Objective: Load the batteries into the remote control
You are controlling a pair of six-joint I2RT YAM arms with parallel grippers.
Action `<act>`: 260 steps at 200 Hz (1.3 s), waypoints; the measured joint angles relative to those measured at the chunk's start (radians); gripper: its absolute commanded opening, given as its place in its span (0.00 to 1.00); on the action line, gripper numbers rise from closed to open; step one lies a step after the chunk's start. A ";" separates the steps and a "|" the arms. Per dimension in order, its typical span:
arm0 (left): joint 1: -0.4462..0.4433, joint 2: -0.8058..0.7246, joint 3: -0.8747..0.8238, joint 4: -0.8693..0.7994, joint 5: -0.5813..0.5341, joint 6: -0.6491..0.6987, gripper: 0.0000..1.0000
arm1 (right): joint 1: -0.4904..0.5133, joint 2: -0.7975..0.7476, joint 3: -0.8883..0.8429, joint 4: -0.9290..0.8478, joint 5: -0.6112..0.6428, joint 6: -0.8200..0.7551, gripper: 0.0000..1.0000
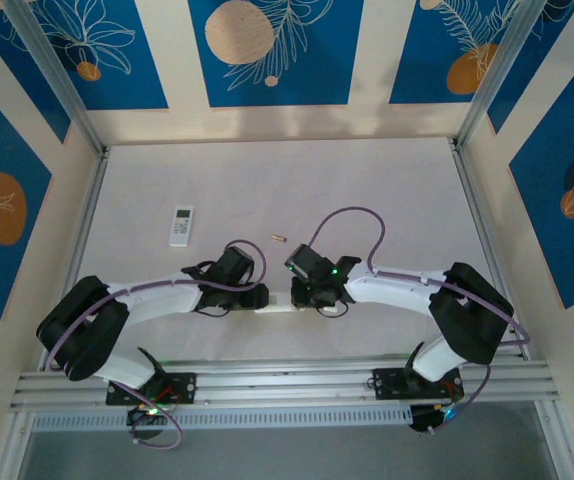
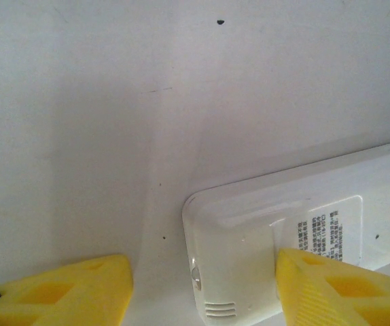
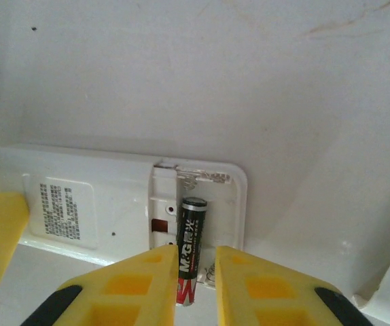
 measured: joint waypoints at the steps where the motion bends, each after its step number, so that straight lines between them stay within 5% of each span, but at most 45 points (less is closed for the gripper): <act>1: 0.000 0.000 0.000 0.000 0.000 0.000 0.60 | 0.000 0.000 0.000 0.000 0.000 0.000 0.21; 145: 0.000 0.001 0.001 0.000 0.000 -0.002 0.60 | 0.006 0.055 0.002 0.028 -0.039 -0.001 0.13; 260: 0.000 -0.002 0.002 -0.003 0.001 0.000 0.60 | 0.020 0.078 -0.042 0.147 0.059 -0.114 0.14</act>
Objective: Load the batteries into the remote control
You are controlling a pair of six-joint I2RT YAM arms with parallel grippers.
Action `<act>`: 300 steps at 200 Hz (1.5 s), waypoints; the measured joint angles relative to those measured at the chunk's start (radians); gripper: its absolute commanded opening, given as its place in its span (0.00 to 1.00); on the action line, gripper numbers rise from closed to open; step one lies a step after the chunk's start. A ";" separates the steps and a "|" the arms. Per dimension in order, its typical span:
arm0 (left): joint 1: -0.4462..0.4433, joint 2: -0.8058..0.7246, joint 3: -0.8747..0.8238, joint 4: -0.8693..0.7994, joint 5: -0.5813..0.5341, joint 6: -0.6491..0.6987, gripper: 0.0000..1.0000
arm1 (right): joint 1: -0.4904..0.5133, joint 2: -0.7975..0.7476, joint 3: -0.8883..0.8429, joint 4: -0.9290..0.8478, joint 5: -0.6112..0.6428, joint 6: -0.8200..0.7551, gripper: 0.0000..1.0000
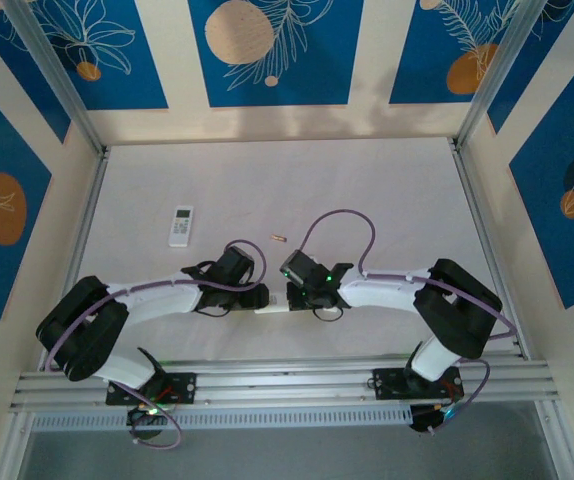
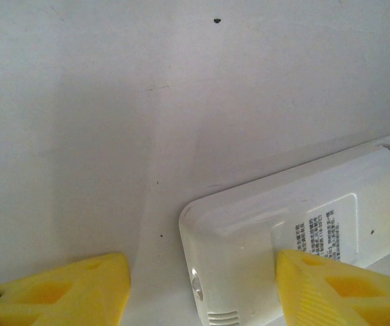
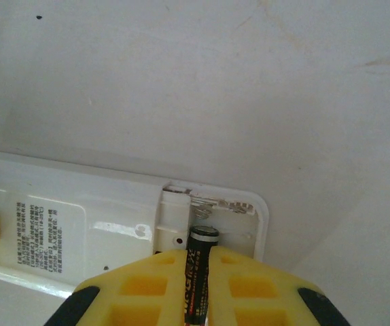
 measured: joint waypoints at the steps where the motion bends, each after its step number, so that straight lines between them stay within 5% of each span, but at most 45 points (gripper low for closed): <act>1: 0.000 0.000 0.000 0.000 0.000 0.000 0.60 | 0.000 0.000 0.000 0.000 0.000 0.000 0.14; 25: 0.000 0.000 0.002 -0.003 0.000 0.001 0.60 | 0.000 -0.015 0.003 -0.010 -0.008 -0.005 0.28; 53: 0.000 0.008 0.007 -0.006 -0.001 0.000 0.60 | -0.010 -0.026 -0.002 0.006 -0.009 -0.007 0.33; 300: 0.002 0.012 0.014 -0.014 -0.001 -0.002 0.60 | 0.009 -0.057 -0.018 -0.039 -0.071 0.099 0.17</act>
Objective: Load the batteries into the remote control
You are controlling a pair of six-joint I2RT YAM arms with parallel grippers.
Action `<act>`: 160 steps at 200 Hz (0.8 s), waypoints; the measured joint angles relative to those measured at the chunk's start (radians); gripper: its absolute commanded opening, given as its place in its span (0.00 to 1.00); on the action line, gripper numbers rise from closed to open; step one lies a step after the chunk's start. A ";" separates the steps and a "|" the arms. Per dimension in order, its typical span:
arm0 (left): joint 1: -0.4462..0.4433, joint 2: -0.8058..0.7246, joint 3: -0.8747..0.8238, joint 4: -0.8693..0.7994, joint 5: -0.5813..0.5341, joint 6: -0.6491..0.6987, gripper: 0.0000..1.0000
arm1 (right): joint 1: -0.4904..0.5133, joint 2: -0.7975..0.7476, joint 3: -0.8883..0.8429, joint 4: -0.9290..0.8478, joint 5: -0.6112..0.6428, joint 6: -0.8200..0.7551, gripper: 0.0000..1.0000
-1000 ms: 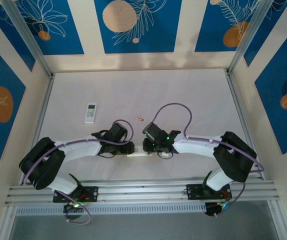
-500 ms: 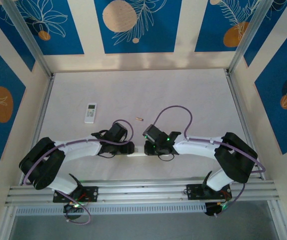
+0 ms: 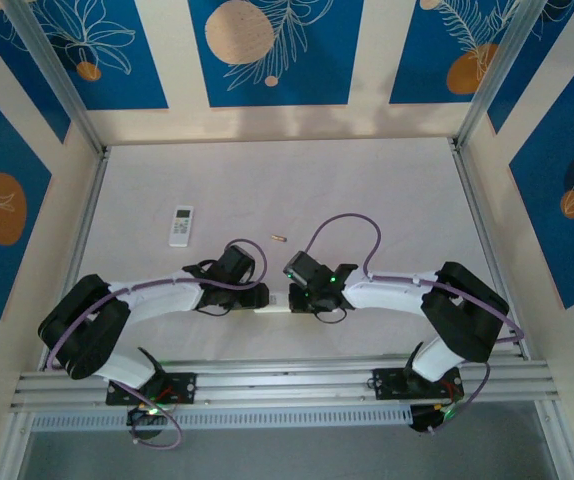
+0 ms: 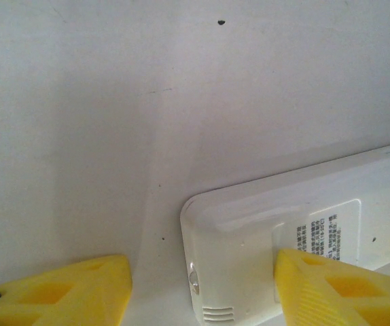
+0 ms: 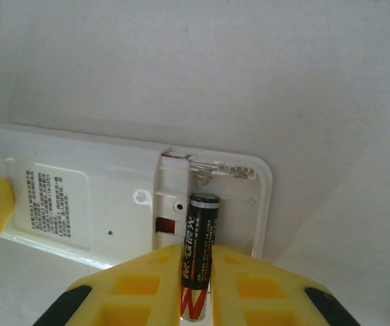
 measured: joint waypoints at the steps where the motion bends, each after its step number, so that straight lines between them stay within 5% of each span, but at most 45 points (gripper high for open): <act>1: 0.000 0.000 0.000 0.000 0.000 0.000 0.60 | 0.000 0.000 0.000 0.000 0.000 0.000 0.17; 160: 0.000 0.000 0.000 0.000 0.002 0.000 0.61 | -0.002 0.017 -0.056 0.129 0.059 -0.008 0.15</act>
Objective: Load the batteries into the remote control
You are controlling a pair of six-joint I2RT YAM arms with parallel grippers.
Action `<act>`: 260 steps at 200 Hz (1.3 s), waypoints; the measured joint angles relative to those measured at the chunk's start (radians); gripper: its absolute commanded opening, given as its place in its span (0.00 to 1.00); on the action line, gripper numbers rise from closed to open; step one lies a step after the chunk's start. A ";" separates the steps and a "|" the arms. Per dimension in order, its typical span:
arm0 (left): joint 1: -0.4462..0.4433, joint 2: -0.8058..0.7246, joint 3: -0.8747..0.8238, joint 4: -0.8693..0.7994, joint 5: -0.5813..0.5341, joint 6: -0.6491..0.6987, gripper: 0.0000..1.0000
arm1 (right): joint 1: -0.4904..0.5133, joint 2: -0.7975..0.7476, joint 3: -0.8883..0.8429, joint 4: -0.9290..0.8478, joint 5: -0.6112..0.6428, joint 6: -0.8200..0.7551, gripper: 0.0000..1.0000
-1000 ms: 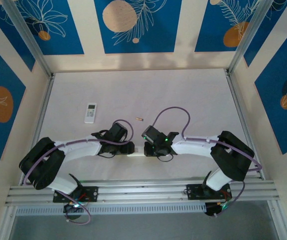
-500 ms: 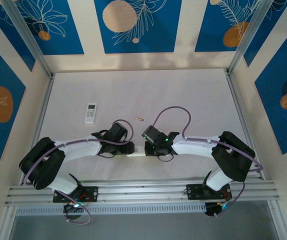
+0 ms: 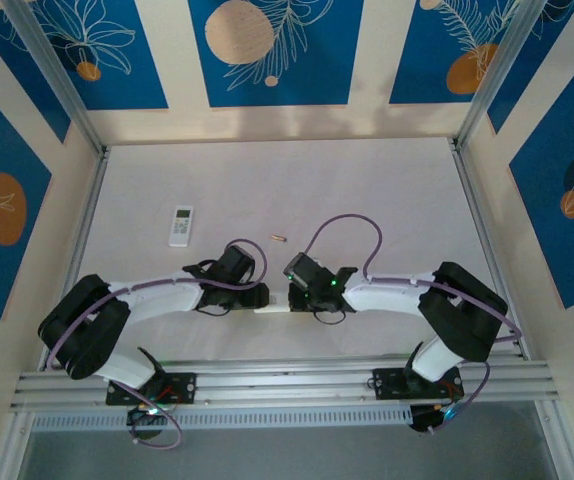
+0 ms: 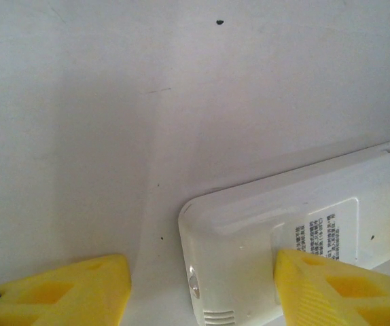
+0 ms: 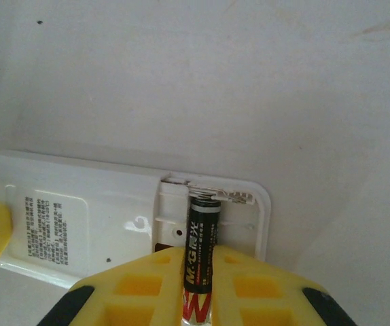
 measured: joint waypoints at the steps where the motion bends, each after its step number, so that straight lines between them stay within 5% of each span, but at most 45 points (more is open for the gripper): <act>1: 0.000 0.000 0.000 0.000 0.000 0.000 0.60 | 0.000 -0.001 -0.003 0.006 0.001 0.000 0.15; 52: 0.000 0.000 0.000 -0.001 0.002 0.001 0.60 | 0.057 -0.009 -0.093 0.180 0.124 -0.004 0.14; 88: 0.000 0.000 0.000 -0.002 0.002 0.002 0.60 | 0.103 -0.003 -0.113 0.230 0.225 0.015 0.28; 154: 0.000 0.001 0.000 -0.001 0.002 0.003 0.60 | 0.031 0.000 -0.111 0.314 0.183 -0.008 0.36; 204: 0.000 0.001 0.000 0.000 0.001 0.002 0.60 | 0.000 -0.045 -0.105 0.266 0.106 -0.018 0.37; 260: 0.001 0.005 0.003 -0.001 0.001 0.002 0.60 | -0.005 -0.291 -0.105 0.028 0.086 0.003 0.37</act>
